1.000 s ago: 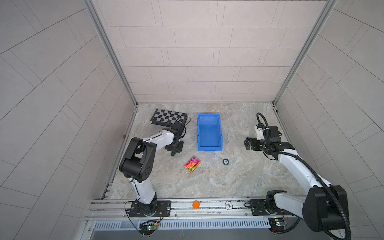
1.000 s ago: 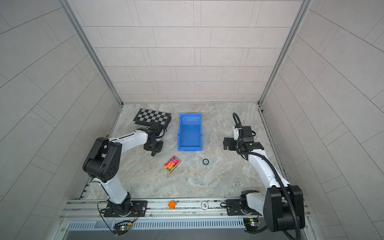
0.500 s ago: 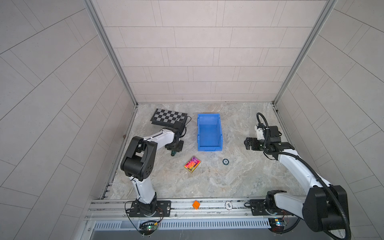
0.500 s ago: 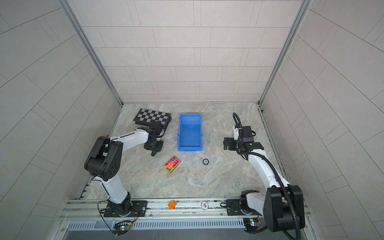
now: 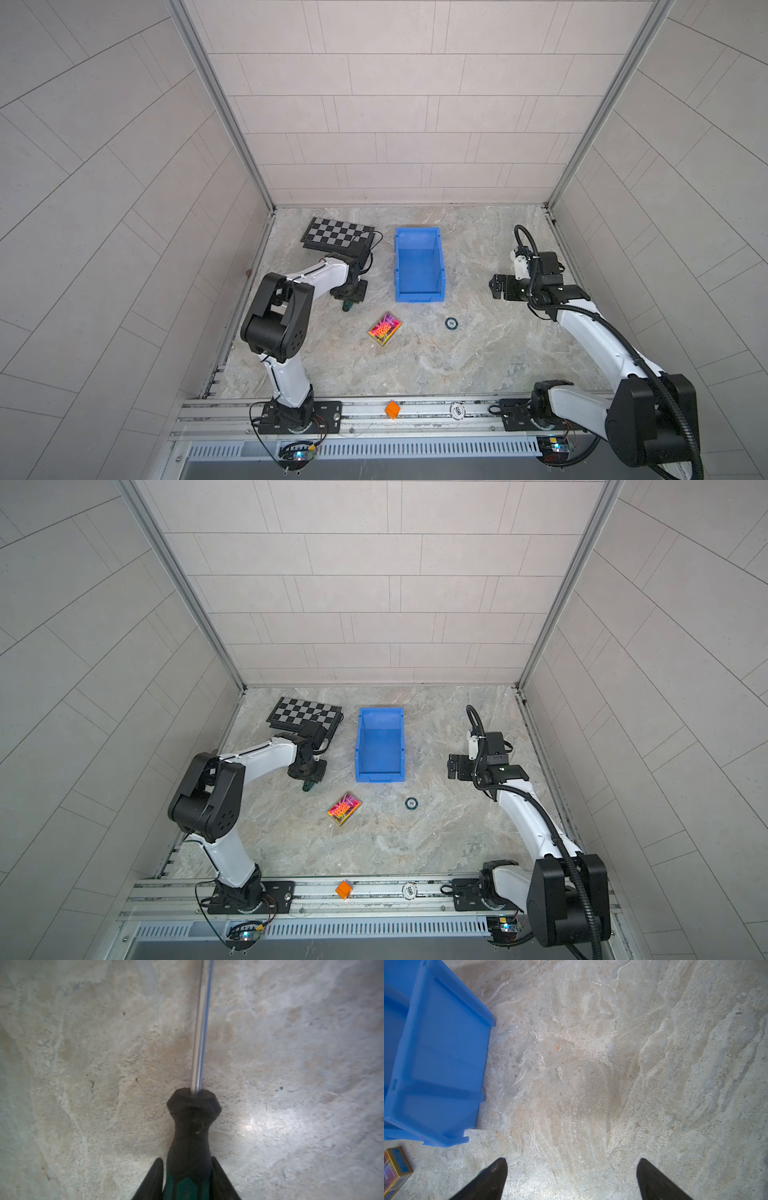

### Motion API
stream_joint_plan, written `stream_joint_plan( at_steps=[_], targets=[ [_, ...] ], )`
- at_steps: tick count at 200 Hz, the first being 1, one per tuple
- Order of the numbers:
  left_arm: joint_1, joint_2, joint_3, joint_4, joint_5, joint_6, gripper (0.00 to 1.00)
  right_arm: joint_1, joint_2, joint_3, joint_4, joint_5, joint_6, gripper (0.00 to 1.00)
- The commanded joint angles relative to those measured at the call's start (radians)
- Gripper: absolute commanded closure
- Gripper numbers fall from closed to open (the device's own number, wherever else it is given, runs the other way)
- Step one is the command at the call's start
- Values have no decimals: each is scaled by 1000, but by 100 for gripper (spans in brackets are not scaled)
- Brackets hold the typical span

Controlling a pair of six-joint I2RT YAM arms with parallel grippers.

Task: Put the screwdriver in the bin
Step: 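Lift the screwdriver off the table with the left gripper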

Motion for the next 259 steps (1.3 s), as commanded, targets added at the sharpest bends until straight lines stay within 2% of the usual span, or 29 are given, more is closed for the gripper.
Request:
stream_joint_plan(
  at_steps=[1, 70, 124, 181, 203, 239, 259],
  targets=[
    [-5, -48, 15, -21, 4, -2, 85, -5, -21, -3, -15, 15, -10, 1],
    [-7, -56, 20, -19, 14, -7, 87, -4, -25, -7, -16, 17, -10, 1],
    [-25, -17, 26, -33, -7, -9, 72, -4, -25, -7, -15, 17, -10, 1],
    [-25, 27, 47, -43, -4, -21, 66, -4, -25, -8, -16, 19, -10, 1],
    [-25, 40, 56, -47, -3, -22, 61, -4, -25, -7, -15, 19, -10, 1],
    [-25, 54, 69, -49, -10, -27, 44, -4, -26, -7, -16, 19, -10, 1],
    [-25, 64, 78, -52, -11, -29, 43, -4, -25, -7, -17, 19, -11, 1]
  ],
)
